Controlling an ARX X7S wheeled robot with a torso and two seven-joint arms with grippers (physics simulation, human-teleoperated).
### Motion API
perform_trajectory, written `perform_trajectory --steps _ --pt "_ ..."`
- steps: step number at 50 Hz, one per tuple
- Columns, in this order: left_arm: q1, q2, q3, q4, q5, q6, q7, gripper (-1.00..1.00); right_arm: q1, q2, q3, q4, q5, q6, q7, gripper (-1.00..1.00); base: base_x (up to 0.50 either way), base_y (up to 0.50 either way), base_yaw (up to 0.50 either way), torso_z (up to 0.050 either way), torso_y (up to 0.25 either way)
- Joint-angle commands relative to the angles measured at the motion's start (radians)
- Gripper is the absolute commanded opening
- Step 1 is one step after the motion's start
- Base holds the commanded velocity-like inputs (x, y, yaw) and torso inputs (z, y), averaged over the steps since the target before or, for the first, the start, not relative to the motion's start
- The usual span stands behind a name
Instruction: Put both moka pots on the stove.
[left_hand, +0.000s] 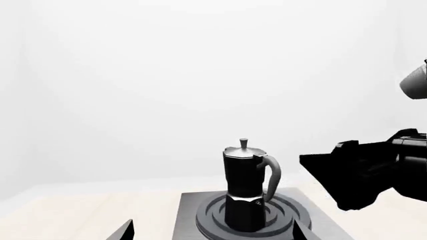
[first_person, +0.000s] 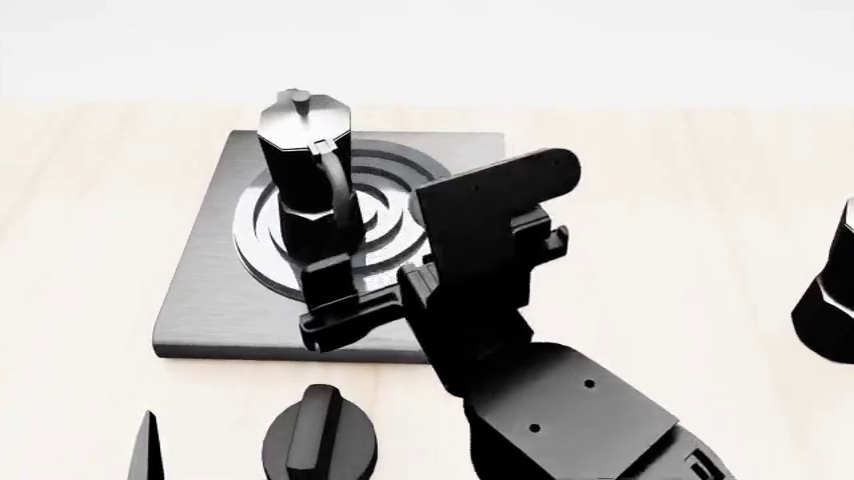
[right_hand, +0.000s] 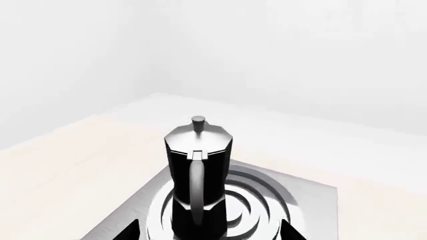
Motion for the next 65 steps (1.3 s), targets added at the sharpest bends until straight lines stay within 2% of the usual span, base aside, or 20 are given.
perform_trajectory --steps 1,10,15,16,17,18,19,22,36,45,53,65 --pt "-0.003 -0.002 0.001 0.001 -0.002 -0.003 -0.003 1.0 -0.114 0.192 0.062 -0.317 -0.024 -0.058 0.114 1.0 0.0 0.0 0.0 0.0 0.0" --pt "-0.002 -0.005 0.005 0.01 -0.004 -0.006 -0.005 1.0 -0.183 0.335 0.128 -0.394 -0.009 -0.095 0.147 1.0 0.0 0.0 0.0 0.0 0.0" --pt "-0.002 -0.005 0.008 0.009 -0.002 -0.006 -0.007 1.0 -0.222 0.426 0.143 -0.405 -0.068 -0.127 0.146 1.0 0.0 0.0 0.0 0.0 0.0" --pt "-0.002 -0.005 0.008 0.009 -0.003 -0.006 -0.007 1.0 -0.287 0.433 0.199 -0.397 -0.045 -0.251 0.124 1.0 0.0 0.0 0.0 0.0 0.0" --pt "-0.003 -0.006 0.007 0.008 -0.004 -0.006 -0.007 1.0 -0.279 0.457 0.173 -0.41 -0.118 -0.226 0.133 1.0 0.0 0.0 0.0 0.0 0.0" --pt "-0.003 -0.006 0.007 0.007 -0.005 -0.006 -0.007 1.0 -0.285 0.464 0.194 -0.4 -0.059 -0.195 0.173 1.0 0.0 0.0 0.0 0.0 0.0" --pt "-0.003 -0.006 0.008 0.008 -0.003 -0.006 -0.008 1.0 -0.299 0.493 0.213 -0.403 -0.013 -0.208 0.143 1.0 0.0 0.0 0.0 0.0 0.0" --pt "-0.003 -0.006 0.013 0.009 0.0 -0.008 -0.008 1.0 -0.314 0.532 0.231 -0.387 0.019 -0.195 0.146 1.0 0.0 0.0 0.0 0.0 0.0" --pt "-0.002 -0.008 0.014 0.006 -0.006 -0.001 -0.009 1.0 -0.42 0.685 0.29 -0.285 0.058 -0.276 0.051 1.0 0.0 0.0 0.0 0.0 0.0" --pt "-0.007 -0.005 0.024 -0.005 -0.002 0.005 -0.008 1.0 -0.434 0.723 0.321 -0.215 0.091 -0.279 0.047 1.0 0.0 0.0 0.0 0.0 0.0" --pt "-0.008 -0.007 0.023 -0.011 -0.005 0.012 -0.009 1.0 -0.338 0.716 0.327 -0.108 0.151 -0.181 -0.007 1.0 0.0 0.0 0.0 0.0 0.0" --pt "-0.008 -0.01 0.026 -0.002 -0.006 0.003 -0.013 1.0 -0.242 0.73 0.307 0.017 0.147 -0.065 -0.066 1.0 0.0 0.0 0.0 0.0 0.0"
